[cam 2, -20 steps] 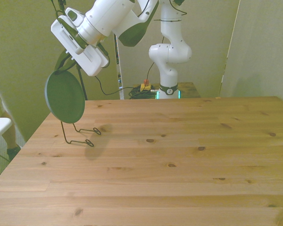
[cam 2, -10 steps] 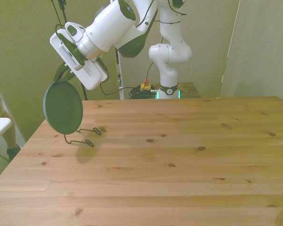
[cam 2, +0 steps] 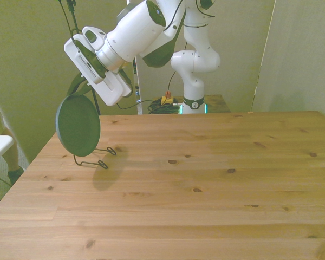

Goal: Load the plate

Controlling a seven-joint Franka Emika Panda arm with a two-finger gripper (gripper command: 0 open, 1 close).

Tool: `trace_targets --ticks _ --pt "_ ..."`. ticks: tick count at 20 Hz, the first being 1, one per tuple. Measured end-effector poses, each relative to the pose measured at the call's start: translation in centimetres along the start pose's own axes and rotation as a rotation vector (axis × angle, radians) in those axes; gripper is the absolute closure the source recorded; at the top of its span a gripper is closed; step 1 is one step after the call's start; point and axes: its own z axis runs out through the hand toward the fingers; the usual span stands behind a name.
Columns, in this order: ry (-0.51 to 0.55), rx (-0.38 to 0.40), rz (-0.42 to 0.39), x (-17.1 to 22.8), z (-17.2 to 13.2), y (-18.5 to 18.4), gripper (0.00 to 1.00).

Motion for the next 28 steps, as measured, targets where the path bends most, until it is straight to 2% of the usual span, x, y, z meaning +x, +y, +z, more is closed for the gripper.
trace_targets --ticks 5,6,22,25,28 --pt "-0.013 -0.012 -0.01 -1.1 1.1 -1.0 1.0" --pt "-0.016 -0.014 -0.007 -1.3 1.2 -1.2 0.0" --pt "-0.021 -0.01 0.012 -1.8 1.6 -1.6 0.0" --pt "-0.034 0.044 0.051 -0.5 -0.1 -1.1 0.0" --pt "-0.148 0.174 0.065 0.7 -4.2 0.3 0.0"
